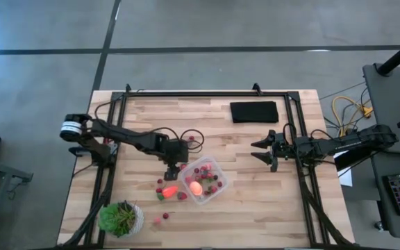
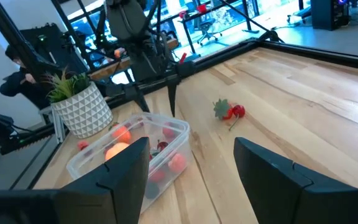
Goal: Pick and placing Produce into tupperware
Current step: Put the red strawberry into the transparent container
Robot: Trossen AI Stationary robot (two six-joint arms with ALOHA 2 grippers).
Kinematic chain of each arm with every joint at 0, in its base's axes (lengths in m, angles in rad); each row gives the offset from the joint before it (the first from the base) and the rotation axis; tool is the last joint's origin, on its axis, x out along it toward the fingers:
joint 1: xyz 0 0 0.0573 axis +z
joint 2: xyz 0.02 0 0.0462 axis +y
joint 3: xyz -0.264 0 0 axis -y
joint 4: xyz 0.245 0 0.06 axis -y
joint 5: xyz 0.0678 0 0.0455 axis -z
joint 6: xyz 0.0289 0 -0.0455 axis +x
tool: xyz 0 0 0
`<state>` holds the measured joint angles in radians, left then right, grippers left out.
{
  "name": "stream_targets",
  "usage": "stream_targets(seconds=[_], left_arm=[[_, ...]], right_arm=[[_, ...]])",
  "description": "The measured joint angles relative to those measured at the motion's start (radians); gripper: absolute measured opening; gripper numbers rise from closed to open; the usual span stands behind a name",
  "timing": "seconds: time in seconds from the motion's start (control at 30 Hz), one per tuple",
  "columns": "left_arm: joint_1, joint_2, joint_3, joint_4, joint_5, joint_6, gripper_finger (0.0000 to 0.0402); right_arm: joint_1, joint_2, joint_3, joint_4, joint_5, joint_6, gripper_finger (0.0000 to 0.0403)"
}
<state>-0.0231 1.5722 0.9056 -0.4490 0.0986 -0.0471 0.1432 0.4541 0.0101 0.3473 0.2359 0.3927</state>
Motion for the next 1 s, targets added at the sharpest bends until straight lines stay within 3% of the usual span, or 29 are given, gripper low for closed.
stream_targets(seconds=[0.83, 1.0], left_arm=[[0.000, 0.013, -0.125, 0.240, -0.003, -0.026, 0.0207], [-0.005, 0.013, -0.130, 0.265, -0.056, -0.025, 0.0207]], right_arm=[[0.000, 0.000, 0.000, 0.000, 0.000, 0.000, 0.0226], [0.000, 0.000, 0.000, 0.000, 0.000, 0.000, 0.0226]])
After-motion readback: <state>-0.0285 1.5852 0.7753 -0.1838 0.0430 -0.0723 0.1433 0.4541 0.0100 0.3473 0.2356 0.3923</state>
